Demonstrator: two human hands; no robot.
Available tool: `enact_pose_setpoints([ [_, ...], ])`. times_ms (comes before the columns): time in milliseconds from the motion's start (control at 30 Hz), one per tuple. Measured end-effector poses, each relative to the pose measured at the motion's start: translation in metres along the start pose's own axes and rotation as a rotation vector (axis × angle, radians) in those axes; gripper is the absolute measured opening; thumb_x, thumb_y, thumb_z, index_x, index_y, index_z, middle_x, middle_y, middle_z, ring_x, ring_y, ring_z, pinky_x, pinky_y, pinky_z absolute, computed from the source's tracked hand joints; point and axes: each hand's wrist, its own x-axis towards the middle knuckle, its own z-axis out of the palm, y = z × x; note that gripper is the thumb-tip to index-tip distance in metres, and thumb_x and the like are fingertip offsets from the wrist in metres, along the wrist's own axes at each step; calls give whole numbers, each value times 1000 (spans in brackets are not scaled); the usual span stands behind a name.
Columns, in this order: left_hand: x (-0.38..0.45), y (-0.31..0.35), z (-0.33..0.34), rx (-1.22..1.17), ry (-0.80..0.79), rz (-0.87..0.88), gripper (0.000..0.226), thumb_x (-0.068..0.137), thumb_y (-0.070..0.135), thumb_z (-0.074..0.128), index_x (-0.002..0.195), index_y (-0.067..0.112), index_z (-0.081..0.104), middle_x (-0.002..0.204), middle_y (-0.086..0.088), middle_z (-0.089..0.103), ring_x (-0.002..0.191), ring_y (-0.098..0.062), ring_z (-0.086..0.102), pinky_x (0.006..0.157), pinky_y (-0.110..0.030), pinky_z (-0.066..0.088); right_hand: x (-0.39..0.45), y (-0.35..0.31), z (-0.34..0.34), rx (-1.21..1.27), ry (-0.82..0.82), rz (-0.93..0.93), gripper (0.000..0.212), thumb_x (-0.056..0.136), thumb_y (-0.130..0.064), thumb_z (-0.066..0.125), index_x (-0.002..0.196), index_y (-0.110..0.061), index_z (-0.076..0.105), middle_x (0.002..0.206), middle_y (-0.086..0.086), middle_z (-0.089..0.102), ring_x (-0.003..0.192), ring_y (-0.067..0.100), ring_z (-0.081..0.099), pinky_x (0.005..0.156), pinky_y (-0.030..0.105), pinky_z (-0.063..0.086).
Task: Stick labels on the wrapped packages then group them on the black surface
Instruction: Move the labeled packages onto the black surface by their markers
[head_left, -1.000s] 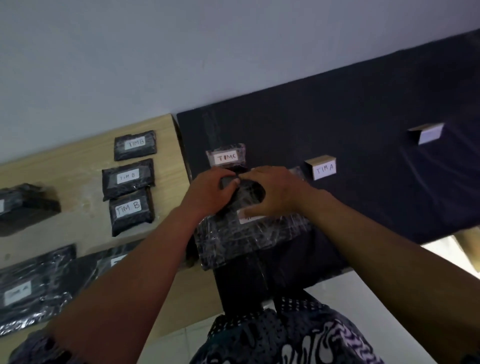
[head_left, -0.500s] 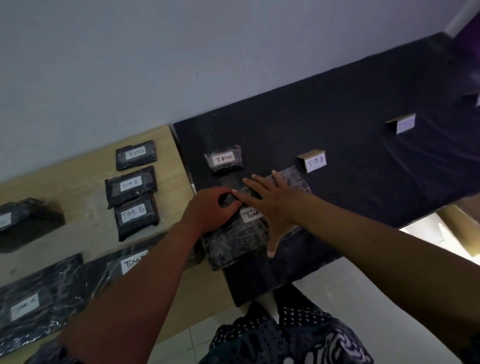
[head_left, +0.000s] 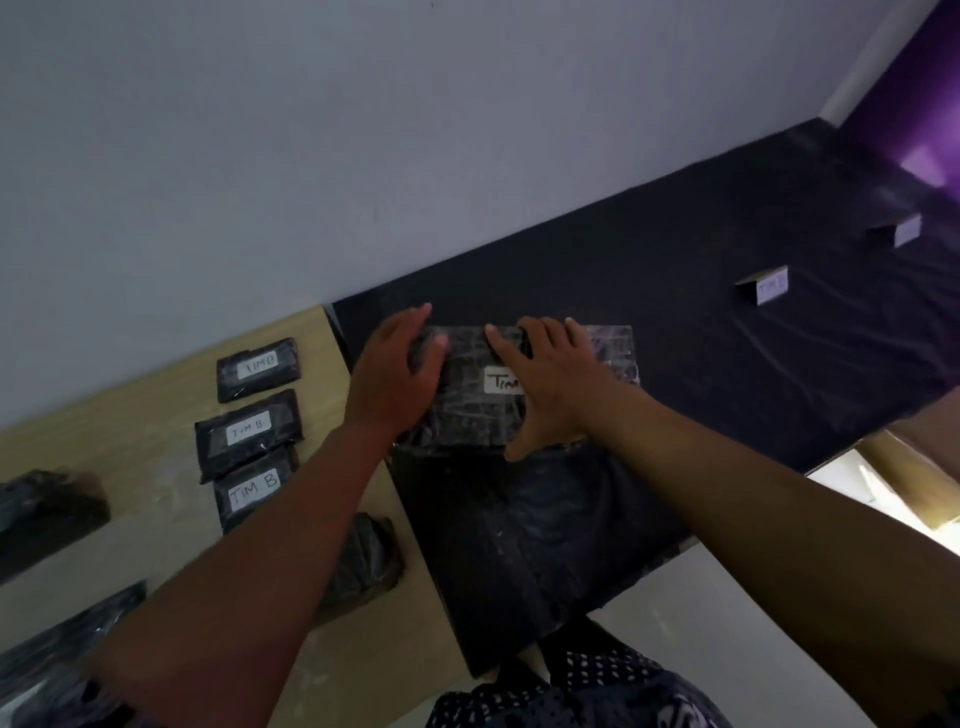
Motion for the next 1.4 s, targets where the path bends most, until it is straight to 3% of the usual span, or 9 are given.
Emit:
enact_pose_setpoints([
  [67,16,2,1,-26,25,-35,44,100,34,50,141,16,50,145,-4,49,134,-18,45,110,-32,38,12,8,-10,26,43,62,148,51,-89,66,153,-28,-22,161,17,-1,148,41,1,119,61,-2],
  [167,36,-2,7,-26,6,-63,49,102,37,45,146,17,42,149,-4,44,136,-18,42,108,-25,32,32,19,-19,46,96,149,149,50,-87,67,154,-27,-20,160,19,-1,148,42,0,119,62,-2],
  [333,49,-27,24,-38,-35,-162,52,101,42,41,148,19,39,143,-8,50,130,-24,47,105,-35,40,68,41,-30,146,158,314,149,49,-86,67,155,-25,-17,161,21,-3,148,44,-5,117,65,-4],
  [467,56,-41,40,7,-66,-190,54,99,30,53,147,10,40,143,-12,51,130,-28,48,105,-36,39,95,56,-31,78,171,338,149,50,-86,68,156,-23,-16,161,25,-2,149,45,-5,116,67,-6],
  [533,57,-54,49,57,-164,-209,62,93,31,59,148,11,38,142,-14,50,129,-31,48,104,-40,41,108,61,-29,96,165,371,148,51,-85,69,156,-22,-14,161,25,-2,149,45,-5,116,67,-6],
  [667,60,-76,61,253,-440,-181,95,68,62,71,147,18,41,145,-12,47,130,-34,47,101,-48,45,132,66,-25,103,128,358,148,51,-85,69,156,-22,-15,161,24,-3,149,45,-5,116,67,-6],
  [833,58,-86,75,457,-691,-206,116,58,57,84,153,26,25,155,-7,33,138,-31,34,109,-48,34,154,61,-16,130,104,320,147,52,-84,70,156,-23,-15,161,24,-3,149,44,-7,116,66,-6],
  [1033,65,-89,78,383,-613,-226,96,62,38,86,145,19,41,137,-10,50,123,-32,49,97,-43,47,163,62,-16,138,122,286,147,51,-83,71,156,-24,-14,161,24,-3,149,45,-7,117,66,-6],
  [1400,80,-66,24,258,-311,-183,92,58,39,88,137,14,49,125,-11,54,112,-32,55,88,-42,51,127,66,-50,119,356,310,147,44,-84,69,156,-23,-3,156,22,12,146,44,7,117,67,1],
])
